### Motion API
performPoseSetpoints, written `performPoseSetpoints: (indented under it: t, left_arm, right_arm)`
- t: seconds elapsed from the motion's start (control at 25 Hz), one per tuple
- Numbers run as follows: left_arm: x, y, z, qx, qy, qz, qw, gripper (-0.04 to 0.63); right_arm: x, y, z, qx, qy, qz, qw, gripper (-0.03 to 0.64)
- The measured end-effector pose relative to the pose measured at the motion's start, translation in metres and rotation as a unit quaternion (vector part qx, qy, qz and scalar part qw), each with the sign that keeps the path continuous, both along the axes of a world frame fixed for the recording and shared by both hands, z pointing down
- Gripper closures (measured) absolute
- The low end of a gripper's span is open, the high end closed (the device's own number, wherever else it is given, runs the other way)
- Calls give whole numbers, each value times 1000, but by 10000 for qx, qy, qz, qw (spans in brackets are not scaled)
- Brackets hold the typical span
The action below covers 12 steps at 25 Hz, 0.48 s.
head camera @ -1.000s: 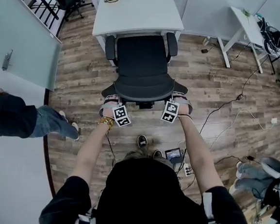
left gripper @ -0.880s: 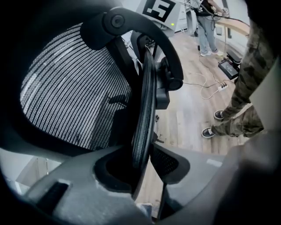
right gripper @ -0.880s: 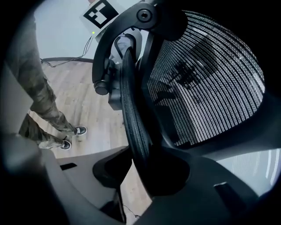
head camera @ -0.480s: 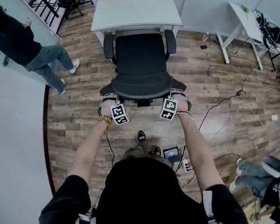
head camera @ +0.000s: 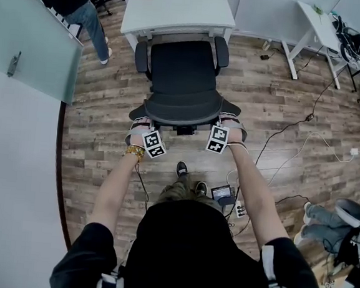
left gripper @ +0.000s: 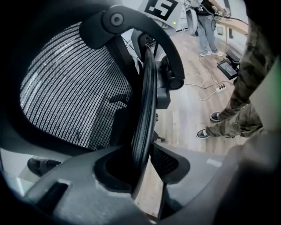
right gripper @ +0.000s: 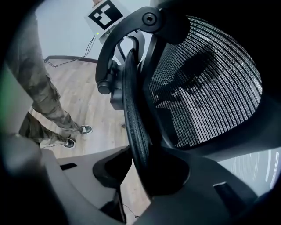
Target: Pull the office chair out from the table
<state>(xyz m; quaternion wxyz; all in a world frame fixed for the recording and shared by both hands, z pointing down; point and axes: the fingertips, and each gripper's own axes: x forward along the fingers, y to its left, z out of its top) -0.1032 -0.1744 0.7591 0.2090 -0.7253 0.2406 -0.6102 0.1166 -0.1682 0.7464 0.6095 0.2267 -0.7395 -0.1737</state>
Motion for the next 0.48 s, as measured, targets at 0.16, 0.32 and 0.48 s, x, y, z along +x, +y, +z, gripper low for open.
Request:
performPoseSetpoints:
  t: [0.16, 0.32, 0.48]
  left_arm:
    - [1, 12, 0, 31, 8, -4, 10000, 449]
    - [5, 26, -2, 37, 0, -8, 10000, 448]
    - [5, 39, -2, 60, 3, -14, 10000, 448]
  right_arm:
    - [1, 12, 0, -15, 8, -4, 10000, 495]
    - [5, 25, -1, 12, -11, -64, 10000, 495]
    - [5, 38, -1, 11, -8, -105, 9999, 495]
